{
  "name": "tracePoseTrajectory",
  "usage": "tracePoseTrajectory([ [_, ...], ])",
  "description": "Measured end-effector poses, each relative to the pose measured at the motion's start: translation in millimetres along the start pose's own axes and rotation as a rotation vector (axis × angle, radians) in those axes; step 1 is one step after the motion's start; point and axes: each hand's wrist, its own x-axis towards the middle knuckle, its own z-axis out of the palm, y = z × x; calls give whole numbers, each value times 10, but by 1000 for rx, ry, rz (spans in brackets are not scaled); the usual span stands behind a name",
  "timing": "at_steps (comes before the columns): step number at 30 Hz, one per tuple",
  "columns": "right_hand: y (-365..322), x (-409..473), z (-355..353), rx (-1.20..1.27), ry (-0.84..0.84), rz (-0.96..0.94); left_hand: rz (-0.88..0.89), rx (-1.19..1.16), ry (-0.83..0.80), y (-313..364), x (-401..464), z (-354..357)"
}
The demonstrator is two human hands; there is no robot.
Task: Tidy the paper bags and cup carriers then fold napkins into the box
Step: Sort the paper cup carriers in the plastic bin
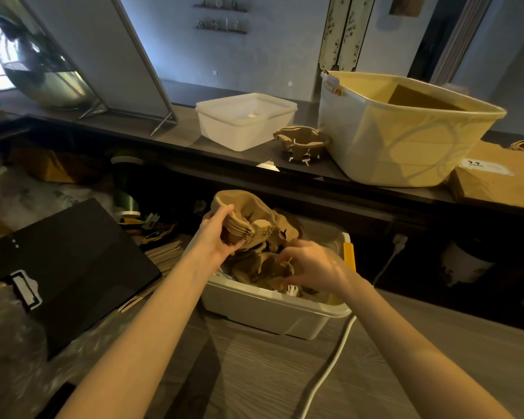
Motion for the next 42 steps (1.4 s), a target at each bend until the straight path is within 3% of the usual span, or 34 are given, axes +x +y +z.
tracePoseTrajectory([
  [9,-168,131,159,-86,43,-74,5,6,-80,80,-37,-118],
  [18,-125,-76,-538,103,158,54,24,107,-47,176,1,-166],
  [25,-93,-193,-827,286,557,78,46,198,-3,193,14,-71],
  [29,-201,-99,-726,238,761,-13,-52,97,-108,162,-66,23],
  [42,-370,167,-469,-30,746,-201,-96,-35,-354,116,-123,-23],
])
